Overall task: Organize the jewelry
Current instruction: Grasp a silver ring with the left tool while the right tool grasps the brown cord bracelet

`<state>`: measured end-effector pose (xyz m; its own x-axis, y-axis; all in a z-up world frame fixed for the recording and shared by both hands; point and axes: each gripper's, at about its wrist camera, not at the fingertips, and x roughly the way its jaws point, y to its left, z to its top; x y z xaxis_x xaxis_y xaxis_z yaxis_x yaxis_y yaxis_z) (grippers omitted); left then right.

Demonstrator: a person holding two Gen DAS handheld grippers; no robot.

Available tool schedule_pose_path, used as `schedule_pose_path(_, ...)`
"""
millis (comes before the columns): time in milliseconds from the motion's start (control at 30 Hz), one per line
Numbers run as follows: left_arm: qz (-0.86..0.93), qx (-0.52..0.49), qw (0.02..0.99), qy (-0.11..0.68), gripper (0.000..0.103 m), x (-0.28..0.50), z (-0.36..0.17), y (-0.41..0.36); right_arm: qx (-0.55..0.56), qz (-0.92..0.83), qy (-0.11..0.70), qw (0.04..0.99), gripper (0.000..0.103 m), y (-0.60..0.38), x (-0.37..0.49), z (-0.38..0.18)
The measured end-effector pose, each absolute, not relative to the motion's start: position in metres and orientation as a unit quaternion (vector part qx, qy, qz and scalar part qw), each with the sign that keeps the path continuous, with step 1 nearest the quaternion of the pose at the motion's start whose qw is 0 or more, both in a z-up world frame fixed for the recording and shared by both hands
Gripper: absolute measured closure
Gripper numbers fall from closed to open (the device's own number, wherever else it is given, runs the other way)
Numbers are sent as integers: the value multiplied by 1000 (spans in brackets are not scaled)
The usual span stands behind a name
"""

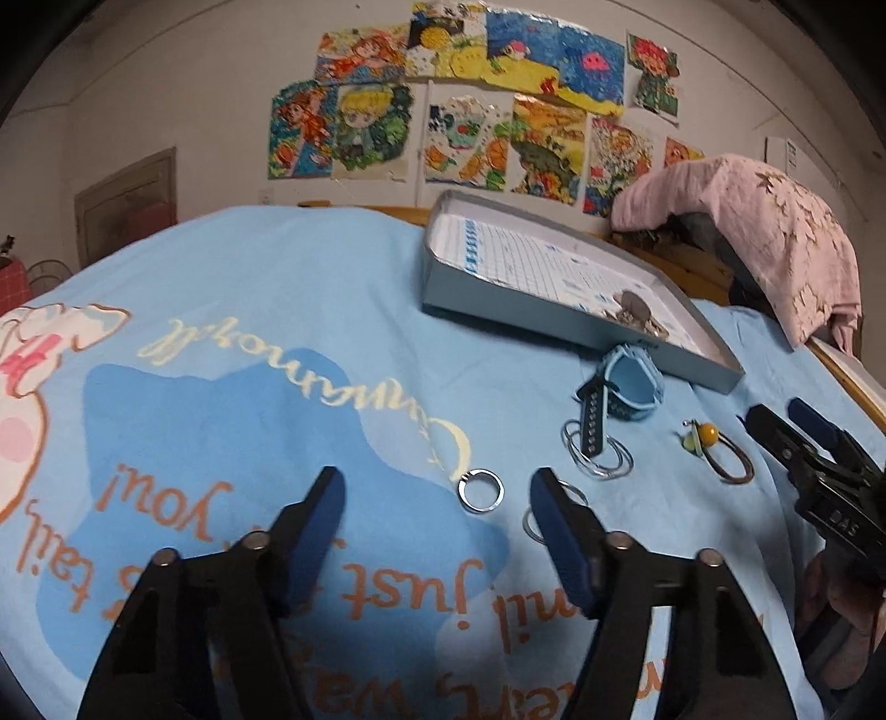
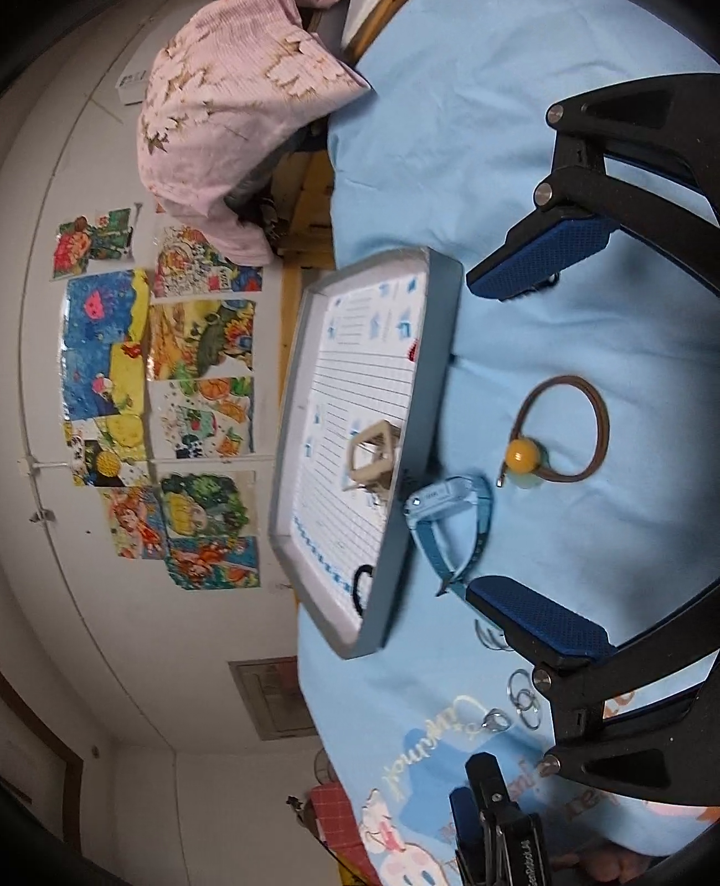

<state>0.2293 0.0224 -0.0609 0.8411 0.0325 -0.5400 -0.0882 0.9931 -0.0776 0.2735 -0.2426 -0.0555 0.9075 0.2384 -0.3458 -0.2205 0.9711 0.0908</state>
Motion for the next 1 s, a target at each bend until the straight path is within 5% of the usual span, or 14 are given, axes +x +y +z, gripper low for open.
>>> schedule_pose_path(100,10,-42,957,286,49,233,-64,18,30,124,195,972,25,-243,280,-61)
schedule_pose_path(467,-17,-79,941,328,66,255,-81,25,33,156,266,951,51,-234,308,-84)
schedule_pose_path(1000,-16,-71,934,351,83,268,-91,19,13,166,299,940,58,-218,316,-90)
